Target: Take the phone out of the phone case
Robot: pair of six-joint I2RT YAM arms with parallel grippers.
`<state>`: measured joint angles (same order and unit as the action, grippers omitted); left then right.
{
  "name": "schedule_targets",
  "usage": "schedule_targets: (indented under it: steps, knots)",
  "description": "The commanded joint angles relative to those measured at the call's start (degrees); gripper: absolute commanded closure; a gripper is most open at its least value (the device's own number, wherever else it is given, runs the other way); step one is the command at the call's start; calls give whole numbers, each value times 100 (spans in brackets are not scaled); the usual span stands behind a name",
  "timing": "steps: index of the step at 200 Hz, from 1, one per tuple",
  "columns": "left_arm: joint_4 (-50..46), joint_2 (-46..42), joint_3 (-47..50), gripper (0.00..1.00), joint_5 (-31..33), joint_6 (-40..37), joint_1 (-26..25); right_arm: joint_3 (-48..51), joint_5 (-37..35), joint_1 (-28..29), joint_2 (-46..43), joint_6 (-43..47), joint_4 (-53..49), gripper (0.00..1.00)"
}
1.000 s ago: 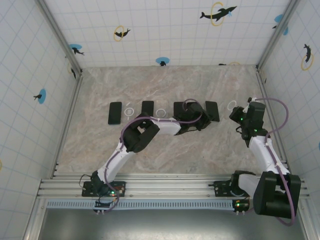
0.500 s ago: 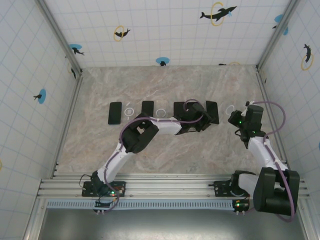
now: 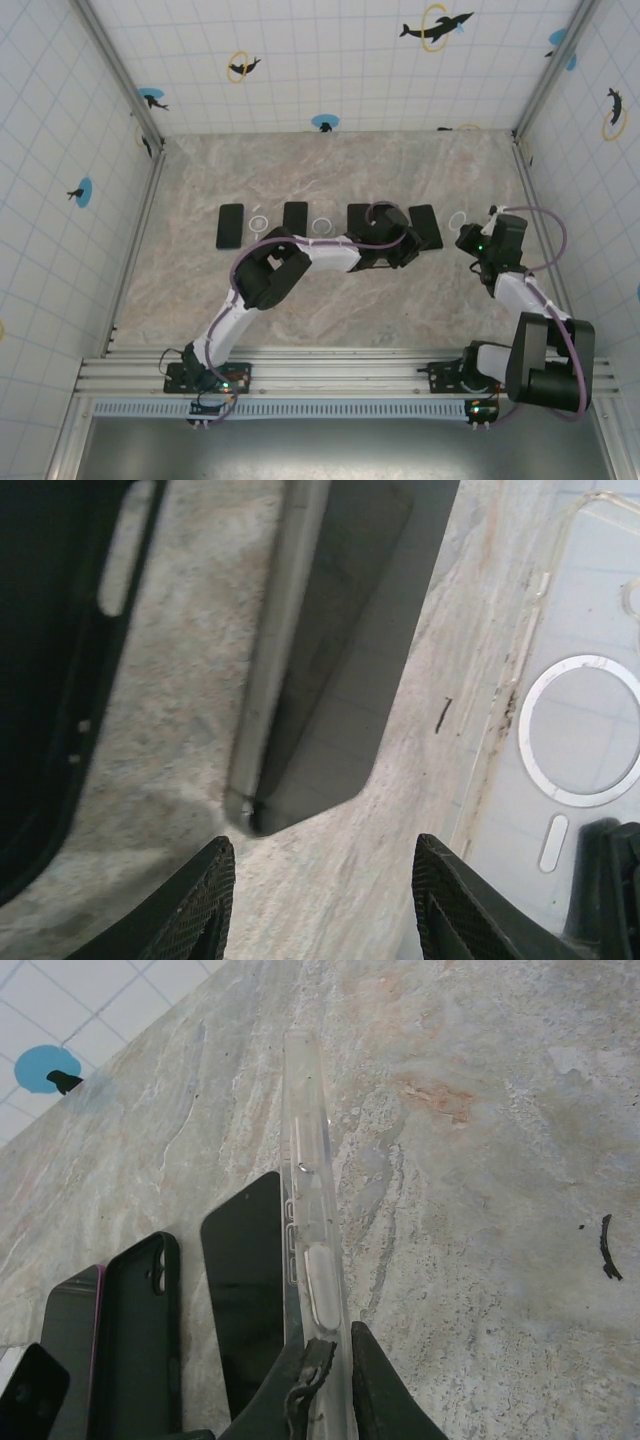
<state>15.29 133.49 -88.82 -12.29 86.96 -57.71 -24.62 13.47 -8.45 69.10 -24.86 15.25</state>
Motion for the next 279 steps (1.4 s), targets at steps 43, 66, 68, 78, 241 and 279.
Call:
schedule_targets:
  steps: [43,66,68,78,241,279]
  knots:
    - [-171,-529,128,50,164,-237,-21,19,1149,-543,697,487,895,95]
    - [-154,-674,102,49,92,-372,-22,-110,1457,-673,1002,647,941,95]
    - [-163,-693,101,49,95,-386,-25,-123,1476,-675,1029,660,931,95]
    - [-193,-781,116,48,95,-465,-23,-195,1570,-717,1178,693,919,95]
    - [-167,-1791,892,44,-186,-921,208,-794,1986,-852,2524,682,1217,75]
    - [-250,-1868,899,44,-243,-1058,295,-1040,1862,-860,2602,1014,835,60]
